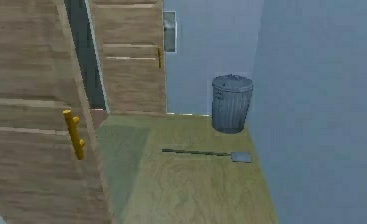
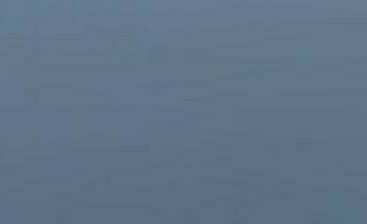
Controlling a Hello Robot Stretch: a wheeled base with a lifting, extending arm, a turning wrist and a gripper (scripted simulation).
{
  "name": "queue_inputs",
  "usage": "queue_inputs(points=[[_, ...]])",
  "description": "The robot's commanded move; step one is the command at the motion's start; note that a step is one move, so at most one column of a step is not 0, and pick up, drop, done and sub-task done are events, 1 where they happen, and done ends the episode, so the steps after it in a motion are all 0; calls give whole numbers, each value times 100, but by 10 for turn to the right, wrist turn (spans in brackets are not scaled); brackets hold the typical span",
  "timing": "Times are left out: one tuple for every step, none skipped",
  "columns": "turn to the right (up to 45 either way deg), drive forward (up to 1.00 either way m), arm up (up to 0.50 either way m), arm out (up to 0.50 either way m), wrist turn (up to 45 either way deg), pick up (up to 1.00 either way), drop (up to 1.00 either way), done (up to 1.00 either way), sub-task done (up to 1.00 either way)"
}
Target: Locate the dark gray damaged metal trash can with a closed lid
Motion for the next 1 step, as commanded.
queue_inputs(points=[[0, 100, 0, 0, 0, 0, 0, 0, 0]])
